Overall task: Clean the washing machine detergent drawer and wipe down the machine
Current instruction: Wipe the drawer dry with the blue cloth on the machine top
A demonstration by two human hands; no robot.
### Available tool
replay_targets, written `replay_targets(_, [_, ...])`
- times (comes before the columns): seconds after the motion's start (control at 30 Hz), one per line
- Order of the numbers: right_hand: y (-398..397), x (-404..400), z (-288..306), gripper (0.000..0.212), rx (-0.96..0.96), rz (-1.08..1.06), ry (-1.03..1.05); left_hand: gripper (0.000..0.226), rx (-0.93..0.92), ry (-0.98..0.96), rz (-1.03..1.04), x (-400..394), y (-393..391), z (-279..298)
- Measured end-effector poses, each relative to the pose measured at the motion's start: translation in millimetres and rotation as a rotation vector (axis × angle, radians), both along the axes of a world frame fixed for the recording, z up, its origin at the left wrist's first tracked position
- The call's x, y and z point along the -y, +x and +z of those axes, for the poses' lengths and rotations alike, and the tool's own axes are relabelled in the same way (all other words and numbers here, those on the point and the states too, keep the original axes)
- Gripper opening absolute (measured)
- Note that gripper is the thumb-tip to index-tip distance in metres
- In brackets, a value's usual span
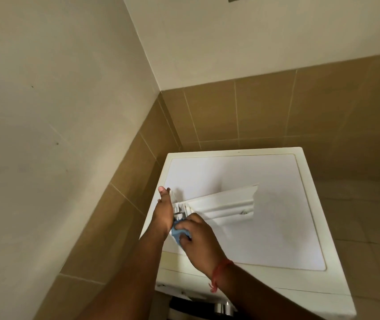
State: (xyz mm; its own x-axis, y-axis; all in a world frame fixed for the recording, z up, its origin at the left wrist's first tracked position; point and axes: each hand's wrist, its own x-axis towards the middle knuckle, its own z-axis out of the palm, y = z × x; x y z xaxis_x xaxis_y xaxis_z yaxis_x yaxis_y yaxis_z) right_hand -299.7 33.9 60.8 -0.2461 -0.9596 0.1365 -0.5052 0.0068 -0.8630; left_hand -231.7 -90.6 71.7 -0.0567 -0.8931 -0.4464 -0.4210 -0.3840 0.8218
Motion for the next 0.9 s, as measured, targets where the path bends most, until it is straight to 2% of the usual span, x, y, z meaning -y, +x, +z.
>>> replay_targets(0.07, [2,-6,-2,0.03,0.064,-0.036,-0.002,0.132,0.004,-0.001,-0.01,-2,-1,4])
replay_targets(0.13, [5,-14,-11,0.035,-0.057,0.046,-0.013,0.121,0.025,-0.003,-0.027,-3,-2,7])
replay_targets(0.23, [-11,-4,-3,0.033,-0.262,0.199,0.045,0.132,0.054,-0.016,-0.02,0,-3,1])
replay_targets(0.3, [-28,12,18,0.022,-0.236,0.209,-0.007,0.135,0.035,-0.011,0.027,4,-3,-5])
replay_targets(0.33, [-36,20,28,0.022,-0.2,0.143,-0.018,0.137,0.016,0.006,0.047,4,-3,-5])
replay_targets(0.4, [-52,38,40,0.025,-0.146,-0.121,-0.034,0.132,-0.041,0.036,0.063,2,-7,0])
replay_targets(0.47, [-55,57,42,0.02,-0.116,-0.237,-0.022,0.124,-0.055,0.037,0.059,3,-8,0])
replay_targets(0.57, [-41,84,38,0.023,-0.154,-0.07,0.101,0.138,-0.089,0.044,0.064,18,-2,-25])
replay_targets(0.7, [-30,95,38,0.029,-0.362,0.125,0.129,0.145,-0.027,-0.001,-0.009,29,6,-42])
replay_targets(0.77, [-38,96,42,0.028,-0.48,0.271,0.145,0.133,-0.017,-0.009,-0.011,14,1,-10])
replay_targets(0.87, [-53,101,51,0.024,-0.683,0.489,0.203,0.091,-0.001,0.008,0.022,3,-6,10])
replay_targets(0.9, [-54,106,56,0.024,-0.723,0.529,0.249,0.091,0.027,0.016,0.019,2,-5,10])
